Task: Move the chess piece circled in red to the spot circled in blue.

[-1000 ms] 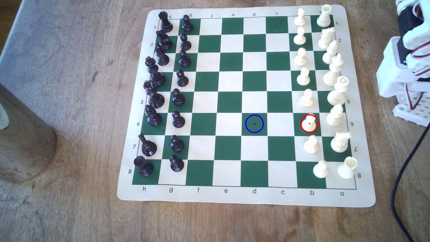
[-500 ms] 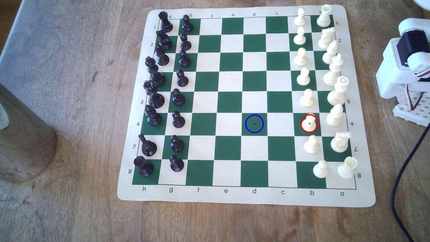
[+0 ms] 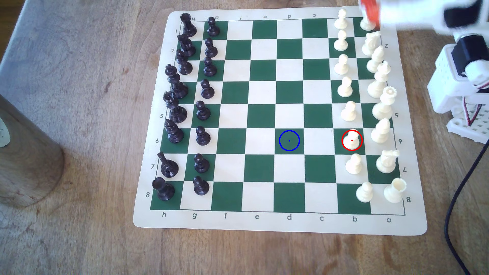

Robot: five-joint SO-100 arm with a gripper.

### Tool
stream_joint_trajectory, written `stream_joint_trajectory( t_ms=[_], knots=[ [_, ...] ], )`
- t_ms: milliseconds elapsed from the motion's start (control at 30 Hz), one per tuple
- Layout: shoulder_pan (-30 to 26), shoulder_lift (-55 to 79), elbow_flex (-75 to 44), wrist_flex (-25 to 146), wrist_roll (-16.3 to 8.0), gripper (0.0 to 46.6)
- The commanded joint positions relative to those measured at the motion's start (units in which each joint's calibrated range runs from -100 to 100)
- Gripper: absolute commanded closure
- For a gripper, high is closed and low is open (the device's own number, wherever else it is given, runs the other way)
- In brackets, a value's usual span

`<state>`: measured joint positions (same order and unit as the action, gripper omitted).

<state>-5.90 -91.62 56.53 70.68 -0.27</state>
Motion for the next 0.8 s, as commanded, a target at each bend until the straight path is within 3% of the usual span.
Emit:
stream_joint_trajectory(
  t_ms=[0, 200, 367, 433, 533, 767],
  knots=[
    [-2.51, 6.99, -3.31, 7.37, -4.54, 44.8],
    [-5.64, 18.45, -6.57, 11.71, -12.36, 44.0],
    [-6.11, 31.43, -10.84, 13.27, -17.34, 38.8],
    [-6.11, 33.22, -10.02, 11.47, -19.29, 34.2],
    [-6.11, 36.02, -9.84, 8.93, -21.39, 33.5],
    [-8.92, 42.22, -8.30, 6.88, -22.95, 33.2]
  ],
)
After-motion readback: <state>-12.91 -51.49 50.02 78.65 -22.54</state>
